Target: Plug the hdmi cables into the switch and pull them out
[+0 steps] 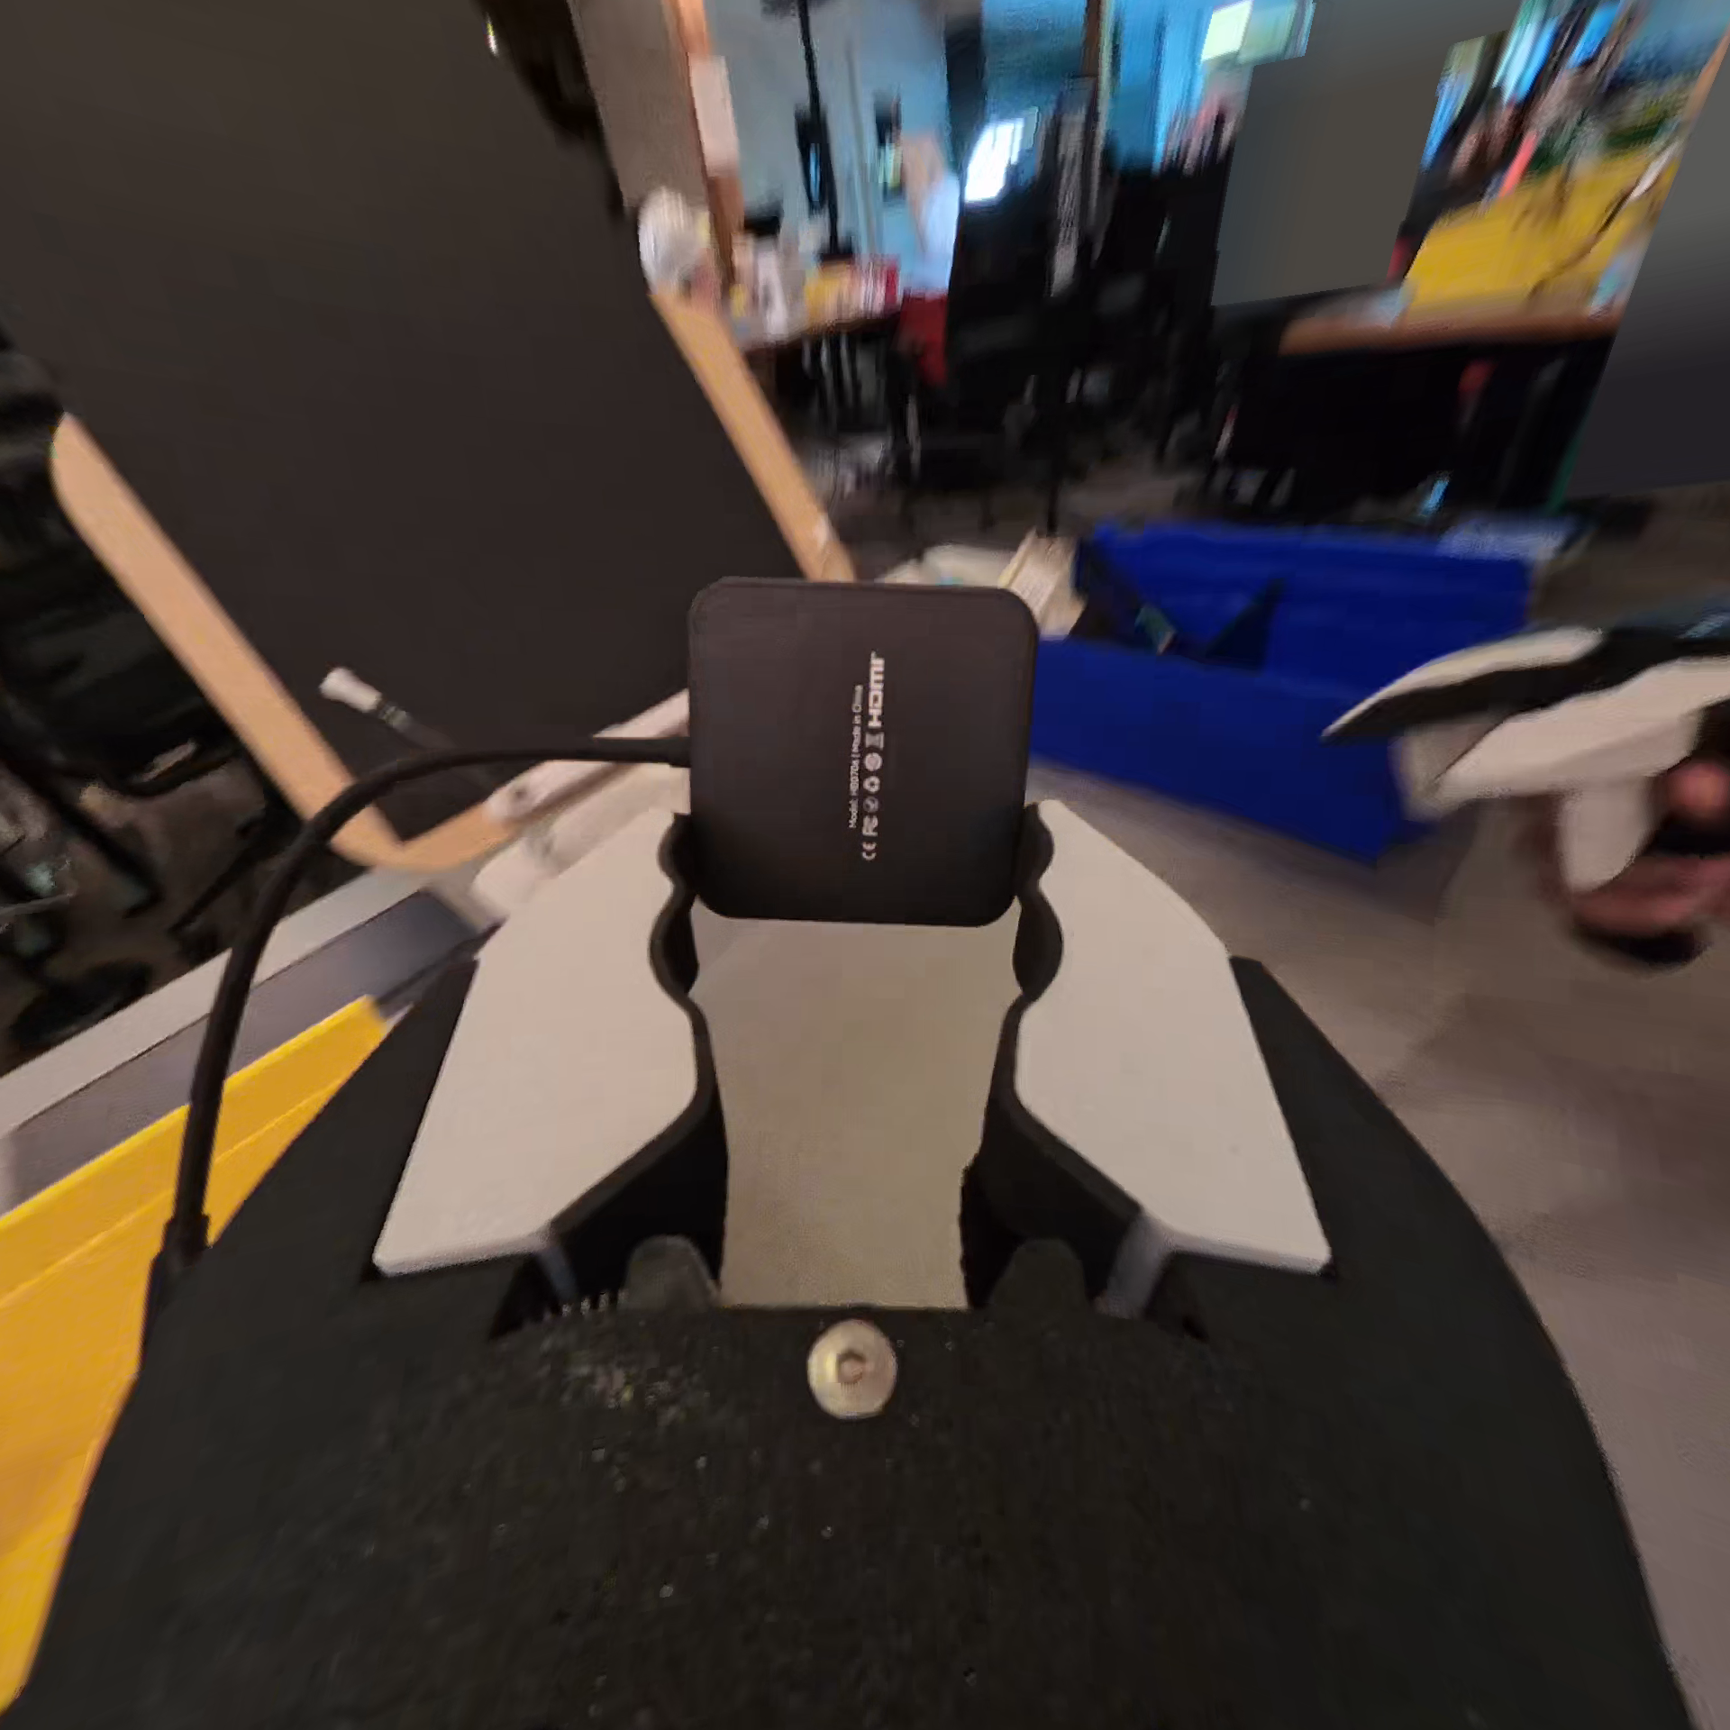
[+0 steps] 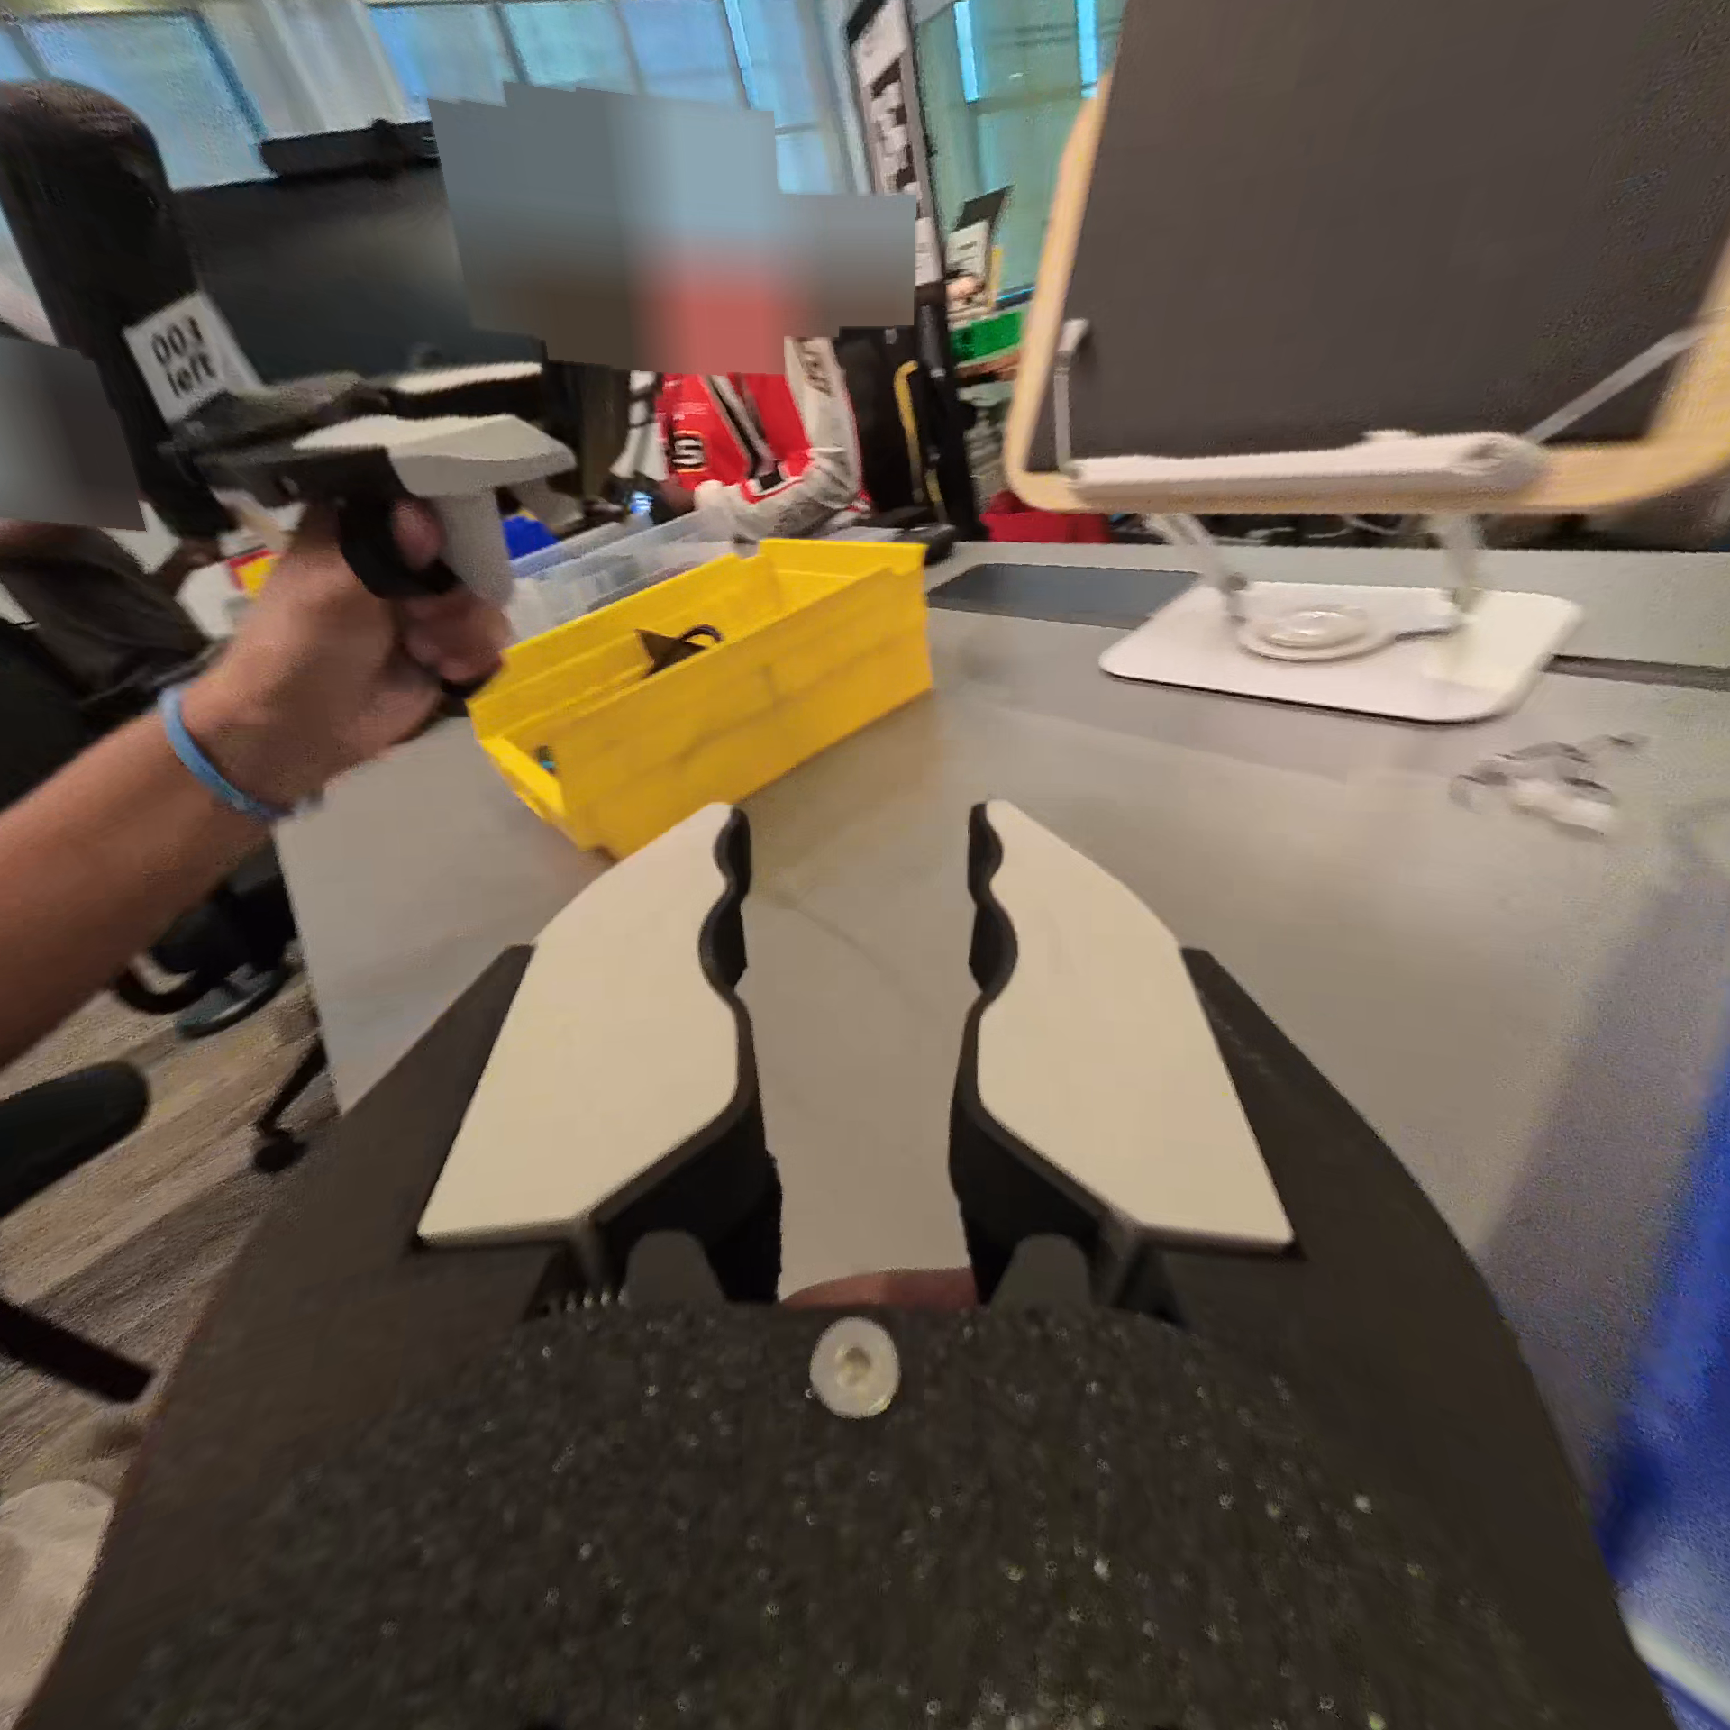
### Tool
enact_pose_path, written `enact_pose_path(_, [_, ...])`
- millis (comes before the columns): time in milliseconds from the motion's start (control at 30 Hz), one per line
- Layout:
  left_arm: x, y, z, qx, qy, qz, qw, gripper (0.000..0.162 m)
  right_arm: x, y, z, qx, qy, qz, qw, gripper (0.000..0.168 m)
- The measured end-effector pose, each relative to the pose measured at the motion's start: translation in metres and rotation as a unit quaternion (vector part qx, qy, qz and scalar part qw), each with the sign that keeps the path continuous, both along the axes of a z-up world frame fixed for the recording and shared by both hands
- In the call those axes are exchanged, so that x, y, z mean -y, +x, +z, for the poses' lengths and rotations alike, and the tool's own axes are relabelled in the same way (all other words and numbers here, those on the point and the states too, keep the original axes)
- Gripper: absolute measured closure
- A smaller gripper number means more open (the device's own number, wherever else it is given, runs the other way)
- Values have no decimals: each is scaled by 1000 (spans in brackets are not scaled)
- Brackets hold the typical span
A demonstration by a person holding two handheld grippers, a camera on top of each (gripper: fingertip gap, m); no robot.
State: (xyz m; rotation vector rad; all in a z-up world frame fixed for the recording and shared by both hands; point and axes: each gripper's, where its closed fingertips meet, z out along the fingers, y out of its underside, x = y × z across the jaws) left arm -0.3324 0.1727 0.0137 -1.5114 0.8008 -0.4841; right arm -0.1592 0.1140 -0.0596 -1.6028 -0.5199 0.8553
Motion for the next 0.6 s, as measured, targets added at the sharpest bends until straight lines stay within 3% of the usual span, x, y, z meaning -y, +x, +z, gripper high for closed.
enact_pose_path(67, [18,31,-1,46,9,-30,998,97,-4,-30,12,-10,3,42,999,120])
enact_pose_path(200, [40,74,-10,134,-66,-115,982,96,-2,-65,42,-40,30,111,993,118])
enact_pose_path(400, [50,85,-17,256,-194,-185,929,96,-3,-57,52,26,97,148,984,119])
enact_pose_path(467, [49,91,-30,242,-220,-178,928,96,-5,-55,47,52,108,139,983,118])
enact_pose_path(600, [47,96,-70,73,-239,-143,957,96,-5,-52,38,114,136,131,975,118])
